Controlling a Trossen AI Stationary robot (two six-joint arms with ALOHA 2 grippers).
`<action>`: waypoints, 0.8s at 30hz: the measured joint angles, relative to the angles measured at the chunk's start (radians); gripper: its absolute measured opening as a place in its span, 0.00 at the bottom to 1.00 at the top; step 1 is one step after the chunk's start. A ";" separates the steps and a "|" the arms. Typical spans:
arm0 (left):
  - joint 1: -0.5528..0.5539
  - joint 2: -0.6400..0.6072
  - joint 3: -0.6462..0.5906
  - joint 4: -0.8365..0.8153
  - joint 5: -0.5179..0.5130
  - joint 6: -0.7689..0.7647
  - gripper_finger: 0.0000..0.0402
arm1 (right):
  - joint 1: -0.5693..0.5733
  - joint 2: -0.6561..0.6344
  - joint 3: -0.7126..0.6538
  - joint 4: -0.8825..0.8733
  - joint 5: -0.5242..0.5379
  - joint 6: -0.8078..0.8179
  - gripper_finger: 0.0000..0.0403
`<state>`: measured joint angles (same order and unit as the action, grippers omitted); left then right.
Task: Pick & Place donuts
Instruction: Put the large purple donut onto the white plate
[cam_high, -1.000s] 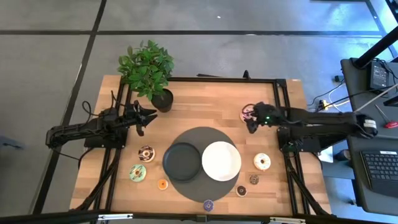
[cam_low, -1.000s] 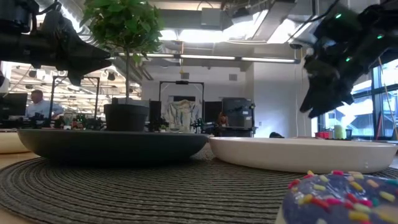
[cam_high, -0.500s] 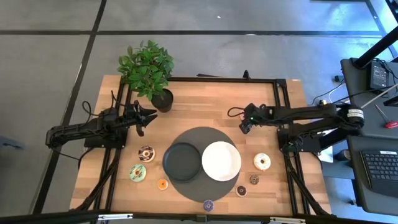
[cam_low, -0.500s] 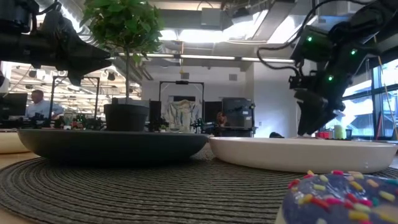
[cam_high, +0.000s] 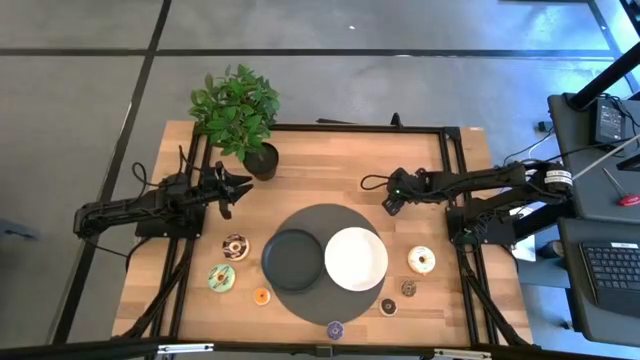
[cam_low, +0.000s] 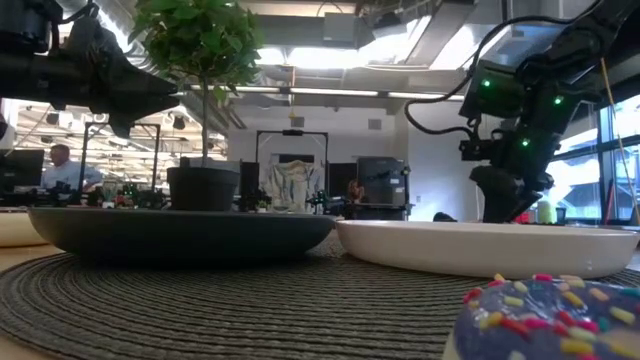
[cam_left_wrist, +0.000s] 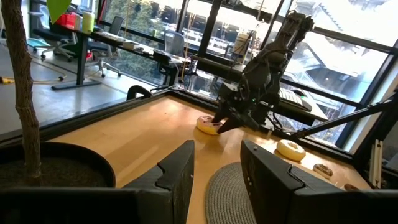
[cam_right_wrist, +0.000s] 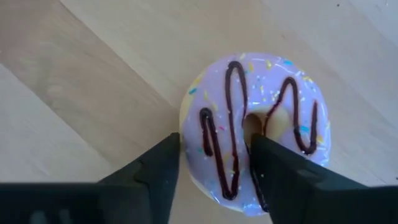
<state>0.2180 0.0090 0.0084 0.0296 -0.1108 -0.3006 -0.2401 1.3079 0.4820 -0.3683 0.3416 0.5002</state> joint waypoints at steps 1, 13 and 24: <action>0.000 0.000 0.000 0.000 0.000 0.000 0.32 | 0.000 -0.002 0.000 0.000 0.000 -0.009 0.45; 0.000 0.000 0.000 0.000 0.000 0.000 0.32 | 0.007 -0.014 0.086 -0.069 -0.003 -0.071 0.23; 0.000 0.000 0.000 0.000 0.000 0.000 0.32 | 0.192 -0.015 0.277 -0.110 -0.106 -0.032 0.21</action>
<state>0.2180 0.0090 0.0082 0.0296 -0.1108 -0.3004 -0.0482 1.2930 0.7594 -0.4780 0.2352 0.4681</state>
